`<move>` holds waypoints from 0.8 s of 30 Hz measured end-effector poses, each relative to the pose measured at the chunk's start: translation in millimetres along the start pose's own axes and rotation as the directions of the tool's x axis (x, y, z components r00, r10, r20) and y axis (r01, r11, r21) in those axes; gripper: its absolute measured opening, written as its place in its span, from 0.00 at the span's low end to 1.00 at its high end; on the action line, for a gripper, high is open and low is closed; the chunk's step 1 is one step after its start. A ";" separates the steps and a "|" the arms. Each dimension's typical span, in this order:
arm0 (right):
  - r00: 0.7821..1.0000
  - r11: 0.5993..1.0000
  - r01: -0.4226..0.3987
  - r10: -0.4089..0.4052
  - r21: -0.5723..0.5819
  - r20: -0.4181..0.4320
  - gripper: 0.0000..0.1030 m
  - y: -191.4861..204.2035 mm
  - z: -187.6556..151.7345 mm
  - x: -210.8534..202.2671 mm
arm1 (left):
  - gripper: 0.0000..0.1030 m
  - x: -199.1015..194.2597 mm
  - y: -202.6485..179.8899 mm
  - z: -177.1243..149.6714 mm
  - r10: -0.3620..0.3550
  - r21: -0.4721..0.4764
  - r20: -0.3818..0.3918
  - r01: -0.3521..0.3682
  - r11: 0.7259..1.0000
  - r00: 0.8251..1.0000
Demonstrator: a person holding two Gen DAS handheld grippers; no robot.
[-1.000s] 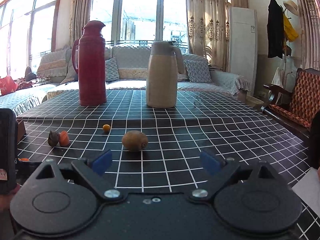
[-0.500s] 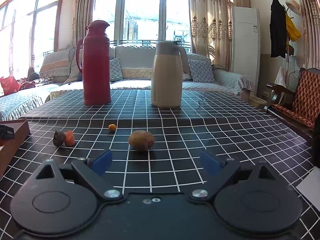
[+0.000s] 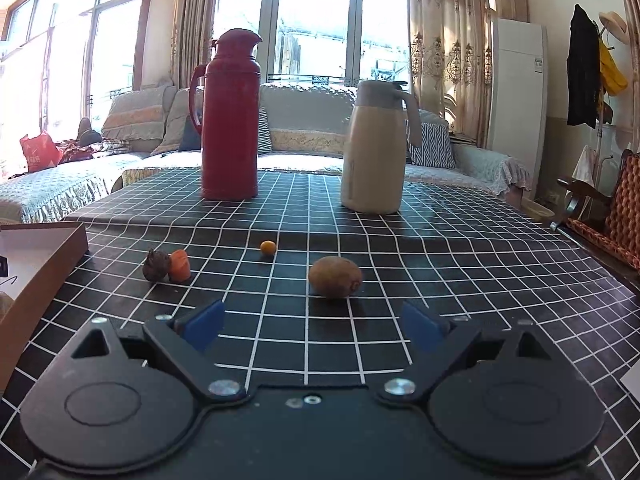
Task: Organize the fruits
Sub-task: 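Carry the carrot piece into the tray and open the left tool, then move the right tool to the second brown kiwi and grasp it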
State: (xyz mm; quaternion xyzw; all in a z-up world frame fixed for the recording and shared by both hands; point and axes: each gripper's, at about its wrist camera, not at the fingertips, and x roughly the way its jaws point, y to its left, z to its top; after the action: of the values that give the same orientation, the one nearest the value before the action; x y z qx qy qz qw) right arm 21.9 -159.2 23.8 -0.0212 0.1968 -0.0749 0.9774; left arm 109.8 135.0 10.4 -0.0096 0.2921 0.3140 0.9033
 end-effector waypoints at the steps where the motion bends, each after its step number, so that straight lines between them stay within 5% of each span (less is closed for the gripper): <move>1: 1.000 1.000 -0.004 0.004 -0.001 -0.001 0.92 2.6 0.3 0.9 | 0.85 -4.6 0.2 1.3 0.008 0.018 0.030 -0.008 1.000 1.000; 15: 0.998 0.998 0.041 -0.043 -0.041 -0.047 0.92 9.8 19.6 55.6 | 0.90 -63.0 45.4 -17.7 -0.155 0.013 0.112 0.154 0.988 0.982; 24: 0.988 0.994 0.109 -0.110 -0.018 -0.112 0.93 -9.2 25.8 114.1 | 0.93 -70.9 40.7 -25.9 -0.155 0.038 0.139 0.152 0.988 0.978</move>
State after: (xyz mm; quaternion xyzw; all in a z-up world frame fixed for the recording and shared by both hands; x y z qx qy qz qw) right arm 134.6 -185.7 4.7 -0.0336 0.2508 -0.1283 0.9589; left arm 28.1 122.6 33.5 0.0023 0.2297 0.2393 0.9434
